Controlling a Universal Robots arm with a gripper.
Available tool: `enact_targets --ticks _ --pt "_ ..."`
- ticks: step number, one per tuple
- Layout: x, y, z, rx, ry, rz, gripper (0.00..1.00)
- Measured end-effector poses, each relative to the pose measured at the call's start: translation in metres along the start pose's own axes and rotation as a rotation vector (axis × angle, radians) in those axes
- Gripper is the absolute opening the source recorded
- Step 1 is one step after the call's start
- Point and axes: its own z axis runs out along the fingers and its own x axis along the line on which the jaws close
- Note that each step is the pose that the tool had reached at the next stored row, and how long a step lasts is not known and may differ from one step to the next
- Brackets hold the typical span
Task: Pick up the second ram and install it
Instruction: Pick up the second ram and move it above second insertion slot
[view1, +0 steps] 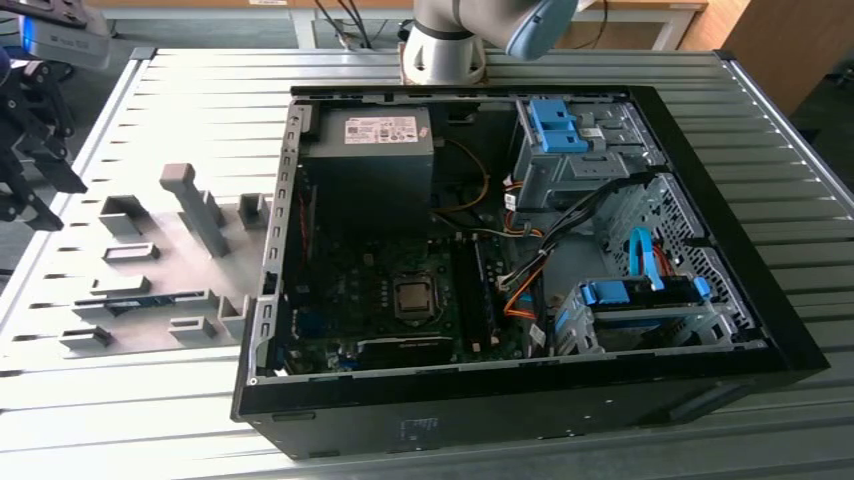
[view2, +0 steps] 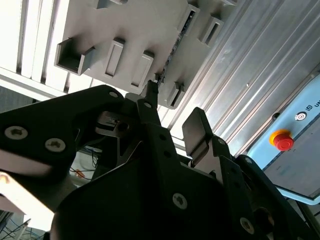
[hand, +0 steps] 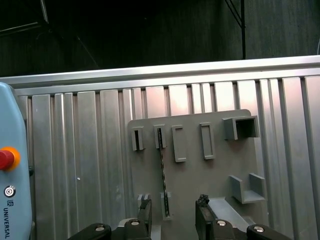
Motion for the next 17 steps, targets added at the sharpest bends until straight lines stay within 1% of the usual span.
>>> enact_targets --ticks 17 --pt "0.0000 -0.0002 0.0045 0.0000 0.0000 0.000 0.47"
